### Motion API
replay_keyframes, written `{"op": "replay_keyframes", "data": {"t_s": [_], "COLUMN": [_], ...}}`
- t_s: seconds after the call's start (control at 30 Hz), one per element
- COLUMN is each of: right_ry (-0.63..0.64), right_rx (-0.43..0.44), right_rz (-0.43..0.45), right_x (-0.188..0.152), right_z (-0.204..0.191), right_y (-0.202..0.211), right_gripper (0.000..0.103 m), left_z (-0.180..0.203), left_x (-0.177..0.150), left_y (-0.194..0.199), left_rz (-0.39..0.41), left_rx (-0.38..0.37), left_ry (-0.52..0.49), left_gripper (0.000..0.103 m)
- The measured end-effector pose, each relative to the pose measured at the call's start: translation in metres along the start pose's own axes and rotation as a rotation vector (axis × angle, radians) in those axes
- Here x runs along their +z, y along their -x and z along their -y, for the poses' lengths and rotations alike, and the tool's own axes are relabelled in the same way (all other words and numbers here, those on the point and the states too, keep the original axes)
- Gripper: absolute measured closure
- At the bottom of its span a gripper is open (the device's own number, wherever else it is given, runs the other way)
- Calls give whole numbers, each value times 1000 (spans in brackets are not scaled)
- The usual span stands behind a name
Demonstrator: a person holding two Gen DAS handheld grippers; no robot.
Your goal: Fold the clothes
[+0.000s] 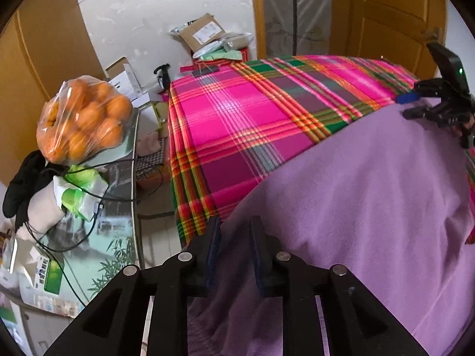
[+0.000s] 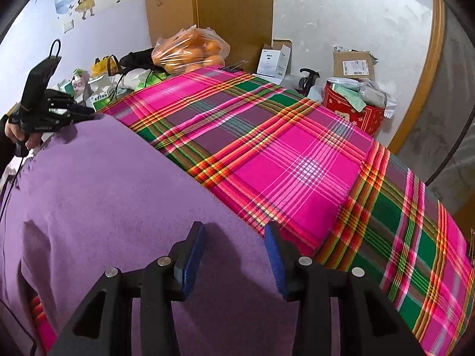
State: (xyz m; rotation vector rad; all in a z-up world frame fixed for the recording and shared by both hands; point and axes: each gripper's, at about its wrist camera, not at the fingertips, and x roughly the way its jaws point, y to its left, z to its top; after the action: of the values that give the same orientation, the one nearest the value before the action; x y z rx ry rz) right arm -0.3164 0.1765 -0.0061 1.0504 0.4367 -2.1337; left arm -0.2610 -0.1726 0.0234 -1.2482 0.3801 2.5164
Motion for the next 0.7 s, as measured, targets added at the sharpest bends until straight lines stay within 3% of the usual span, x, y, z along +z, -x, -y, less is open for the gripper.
{"op": "replay_keyframes", "data": {"t_s": [0.07,0.23,0.37,0.53,0.7], "right_ry": [-7,-8,5,26,30], "right_rx": [2,13,-1,-32,-59], "right_rz": [4,-6,-3,1,51], "right_x": [0,1,2,3,6], "right_z": [0,0,-2,-7,-14], "right_y": [-1,0,1,3,23], "right_gripper": [61,63,98,100,100], "left_z": [-1,2,9,22,21], "left_x": [1,-1,0,0,0], "left_y": [-2,-3,-3,-3,11], "left_rz": [1,25,23,27,68], "left_rx": [8,21,10,86,155], "left_ry": [-1,-16,-44,-101,-71], "left_gripper": [74,75,95,101,101]}}
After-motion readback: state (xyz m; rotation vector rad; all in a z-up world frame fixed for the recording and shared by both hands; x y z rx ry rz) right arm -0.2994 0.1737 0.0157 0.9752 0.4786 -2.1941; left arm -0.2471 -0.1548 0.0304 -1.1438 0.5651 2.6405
